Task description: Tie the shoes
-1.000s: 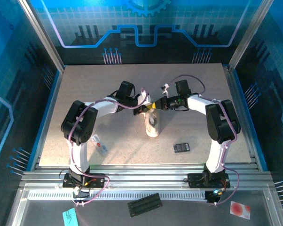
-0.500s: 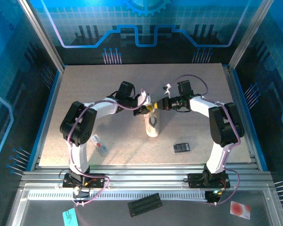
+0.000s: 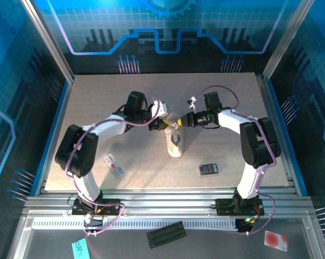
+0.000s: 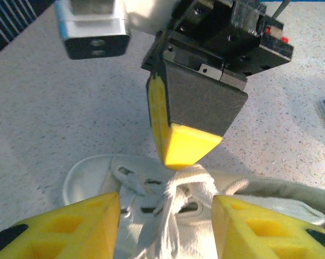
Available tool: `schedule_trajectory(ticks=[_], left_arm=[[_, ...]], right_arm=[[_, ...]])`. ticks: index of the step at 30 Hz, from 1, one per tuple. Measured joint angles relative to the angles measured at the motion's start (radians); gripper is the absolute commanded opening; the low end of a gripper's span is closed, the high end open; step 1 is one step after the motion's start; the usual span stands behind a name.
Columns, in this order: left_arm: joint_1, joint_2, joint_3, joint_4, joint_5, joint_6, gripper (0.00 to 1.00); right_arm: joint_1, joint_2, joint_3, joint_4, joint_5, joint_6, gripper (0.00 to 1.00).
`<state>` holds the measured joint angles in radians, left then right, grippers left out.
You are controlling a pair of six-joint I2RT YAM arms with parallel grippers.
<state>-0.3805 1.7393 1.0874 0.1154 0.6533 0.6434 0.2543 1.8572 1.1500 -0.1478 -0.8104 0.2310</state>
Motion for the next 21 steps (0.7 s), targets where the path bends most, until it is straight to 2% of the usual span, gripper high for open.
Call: schedule_trajectory(ticks=[7,11,16,21], left_arm=[[0.024,-0.058,-0.051,-0.087,-0.075,-0.003,0.39],[-0.008,-0.057,-0.051,-0.175,-0.147,-0.034,0.39],[-0.085,-0.026,-0.013,-0.262,-0.213,-0.152,0.43],[-0.09,0.028,0.027,-0.292,-0.261,-0.31,0.46]], right_arm=[[0.0,0.011,0.051,-0.061,0.023,-0.05,0.0],[0.0,0.024,0.069,-0.091,0.034,-0.074,0.0],[0.0,0.048,0.092,-0.124,0.045,-0.095,0.0],[0.0,0.067,0.128,-0.168,0.045,-0.114,0.0]])
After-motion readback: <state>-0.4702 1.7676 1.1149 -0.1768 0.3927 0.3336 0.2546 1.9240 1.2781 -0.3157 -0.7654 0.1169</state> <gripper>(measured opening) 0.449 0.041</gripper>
